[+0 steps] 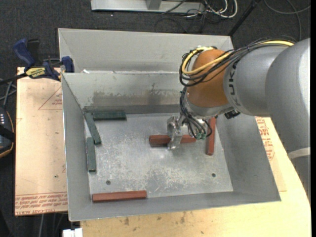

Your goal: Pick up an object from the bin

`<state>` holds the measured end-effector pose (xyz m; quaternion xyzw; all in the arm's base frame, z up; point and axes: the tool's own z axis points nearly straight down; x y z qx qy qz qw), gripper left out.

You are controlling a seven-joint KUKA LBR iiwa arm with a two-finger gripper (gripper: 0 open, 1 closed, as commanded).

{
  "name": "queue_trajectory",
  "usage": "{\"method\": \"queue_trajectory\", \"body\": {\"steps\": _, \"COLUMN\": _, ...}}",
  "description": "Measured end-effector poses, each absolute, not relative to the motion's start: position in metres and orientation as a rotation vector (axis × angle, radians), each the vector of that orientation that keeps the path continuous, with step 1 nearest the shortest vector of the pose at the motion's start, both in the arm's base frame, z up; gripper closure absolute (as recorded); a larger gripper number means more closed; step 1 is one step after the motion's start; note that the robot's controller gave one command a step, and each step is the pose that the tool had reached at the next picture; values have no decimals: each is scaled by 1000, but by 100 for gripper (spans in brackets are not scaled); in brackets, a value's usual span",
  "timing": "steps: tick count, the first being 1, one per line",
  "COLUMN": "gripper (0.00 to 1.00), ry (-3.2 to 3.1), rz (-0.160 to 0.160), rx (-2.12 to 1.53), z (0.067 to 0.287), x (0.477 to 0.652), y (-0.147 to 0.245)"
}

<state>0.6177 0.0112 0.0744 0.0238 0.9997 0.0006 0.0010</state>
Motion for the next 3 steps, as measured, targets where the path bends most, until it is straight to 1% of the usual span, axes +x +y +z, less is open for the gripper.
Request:
{"method": "queue_trajectory", "body": {"steps": 1, "gripper": 100, "ry": 3147, "rz": 2, "rx": 76, "z": 90, "x": 615, "y": 12}}
{"method": "queue_trajectory", "body": {"steps": 3, "gripper": 100, "ry": 3138, "rz": 2, "rx": 75, "z": 120, "x": 617, "y": 12}}
